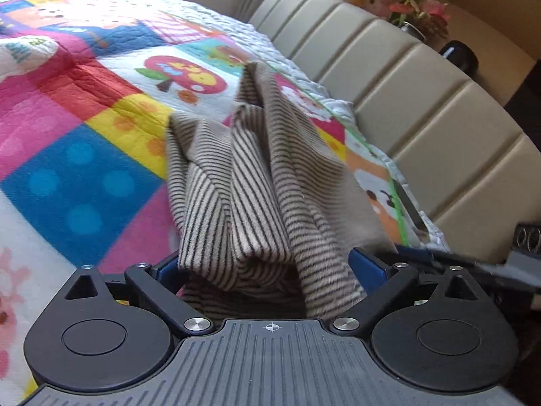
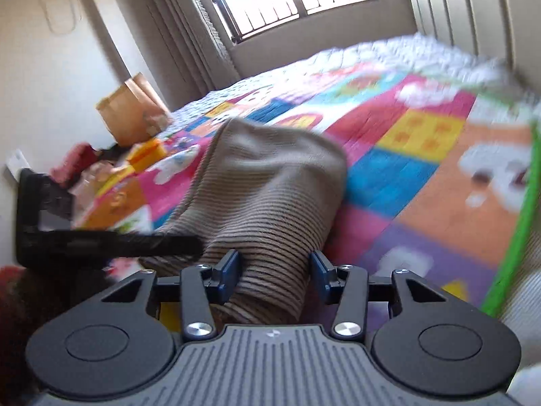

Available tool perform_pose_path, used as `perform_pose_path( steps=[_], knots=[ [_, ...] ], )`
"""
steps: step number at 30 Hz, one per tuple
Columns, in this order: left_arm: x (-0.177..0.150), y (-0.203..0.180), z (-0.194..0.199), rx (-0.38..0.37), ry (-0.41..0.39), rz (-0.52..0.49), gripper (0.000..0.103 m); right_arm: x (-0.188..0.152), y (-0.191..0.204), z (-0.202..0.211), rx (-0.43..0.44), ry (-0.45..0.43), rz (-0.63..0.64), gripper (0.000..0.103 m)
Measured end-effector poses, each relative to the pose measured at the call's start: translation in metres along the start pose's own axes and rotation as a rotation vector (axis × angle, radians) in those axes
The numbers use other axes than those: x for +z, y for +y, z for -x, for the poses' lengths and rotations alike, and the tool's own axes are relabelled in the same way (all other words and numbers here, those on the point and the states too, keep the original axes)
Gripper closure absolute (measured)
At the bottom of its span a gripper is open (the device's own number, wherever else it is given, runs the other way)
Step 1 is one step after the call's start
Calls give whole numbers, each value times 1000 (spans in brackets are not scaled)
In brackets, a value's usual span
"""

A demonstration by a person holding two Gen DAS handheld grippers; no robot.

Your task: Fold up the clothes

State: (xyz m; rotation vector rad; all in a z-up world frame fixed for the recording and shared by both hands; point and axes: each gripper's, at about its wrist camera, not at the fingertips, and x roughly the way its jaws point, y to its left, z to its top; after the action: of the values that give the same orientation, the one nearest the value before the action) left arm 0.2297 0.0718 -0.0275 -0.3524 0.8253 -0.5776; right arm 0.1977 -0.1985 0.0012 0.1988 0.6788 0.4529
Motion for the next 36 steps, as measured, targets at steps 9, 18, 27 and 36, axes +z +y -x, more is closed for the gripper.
perform_pose_path(
  steps=[9,18,27,36],
  knots=[
    [-38,-48,8,-182,9,-73,4,29,-9,29,-175,-107,93,54],
    [27,-10,61,34,-294,103,4,23,34,-23,-122,-27,131,53],
    [70,15,-9,360,-187,-74,8,-13,60,3,-163,-111,352,42],
    [41,56,24,359,-231,147,7,-24,99,-28,-205,-91,619,28]
  ],
)
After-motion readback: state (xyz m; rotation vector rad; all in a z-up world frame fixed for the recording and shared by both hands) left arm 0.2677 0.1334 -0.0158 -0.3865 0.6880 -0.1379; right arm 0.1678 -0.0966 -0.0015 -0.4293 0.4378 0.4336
